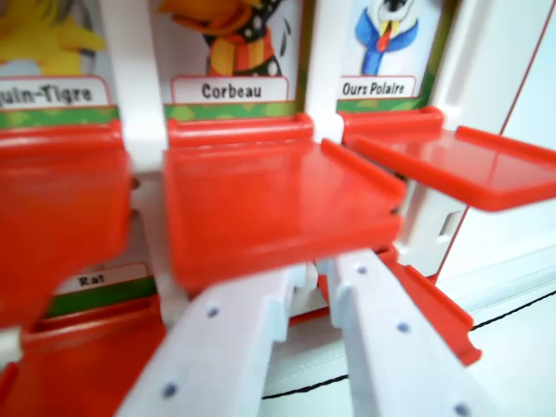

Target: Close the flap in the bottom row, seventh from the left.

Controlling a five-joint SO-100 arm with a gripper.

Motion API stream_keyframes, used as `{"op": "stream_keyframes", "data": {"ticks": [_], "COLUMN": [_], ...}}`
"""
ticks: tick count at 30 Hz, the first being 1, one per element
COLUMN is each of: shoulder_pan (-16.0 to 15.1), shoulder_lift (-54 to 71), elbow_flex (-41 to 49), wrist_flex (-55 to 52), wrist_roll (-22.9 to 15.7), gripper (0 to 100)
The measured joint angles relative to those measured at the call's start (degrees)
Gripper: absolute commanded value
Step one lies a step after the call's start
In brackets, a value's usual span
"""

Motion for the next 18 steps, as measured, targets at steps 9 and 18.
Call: {"op": "stream_keyframes", "data": {"ticks": [9,18], "shoulder_pan": [-1.1,-4.0], "shoulder_lift": [7.6,26.1], "elbow_flex": [2.1,3.6], "wrist_flex": [8.7,25.1], "wrist_roll": [3.4,8.2], "gripper": [0,0]}}
